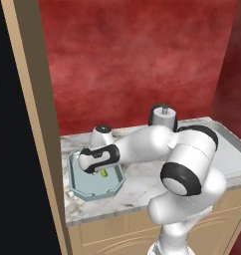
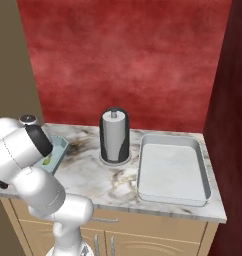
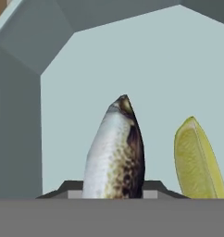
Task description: Place one lemon wedge and one fish in each tupperware on the nearby counter, to pack two identical lunches.
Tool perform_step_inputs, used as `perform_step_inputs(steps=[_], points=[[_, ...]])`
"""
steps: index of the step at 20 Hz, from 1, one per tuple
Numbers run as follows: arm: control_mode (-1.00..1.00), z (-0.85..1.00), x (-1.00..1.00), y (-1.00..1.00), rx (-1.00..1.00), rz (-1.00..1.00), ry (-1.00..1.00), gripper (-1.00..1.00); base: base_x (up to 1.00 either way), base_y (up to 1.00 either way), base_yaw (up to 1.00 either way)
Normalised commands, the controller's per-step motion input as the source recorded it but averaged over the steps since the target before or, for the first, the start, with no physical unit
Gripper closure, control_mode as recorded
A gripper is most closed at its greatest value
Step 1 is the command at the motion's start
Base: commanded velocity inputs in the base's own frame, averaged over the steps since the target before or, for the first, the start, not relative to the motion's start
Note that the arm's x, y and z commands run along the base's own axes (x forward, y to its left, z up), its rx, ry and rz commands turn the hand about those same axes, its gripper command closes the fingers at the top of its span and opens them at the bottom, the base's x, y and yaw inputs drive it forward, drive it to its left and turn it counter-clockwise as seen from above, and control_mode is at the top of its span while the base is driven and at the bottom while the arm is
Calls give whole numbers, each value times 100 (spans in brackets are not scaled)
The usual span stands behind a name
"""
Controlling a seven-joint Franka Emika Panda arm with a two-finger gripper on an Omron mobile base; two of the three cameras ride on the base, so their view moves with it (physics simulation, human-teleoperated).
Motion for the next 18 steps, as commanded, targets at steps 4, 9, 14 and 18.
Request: perform_step_inputs(steps=[4,9,14,18], points=[[-100,-11,9,0,-1,0,0,100,0,0,0],[-100,-22,13,0,0,0,0,100,0,0,0],[-100,-30,12,0,0,0,0,100,0,0,0],[-100,-25,5,-3,0,0,0,-100,0,0,0]])
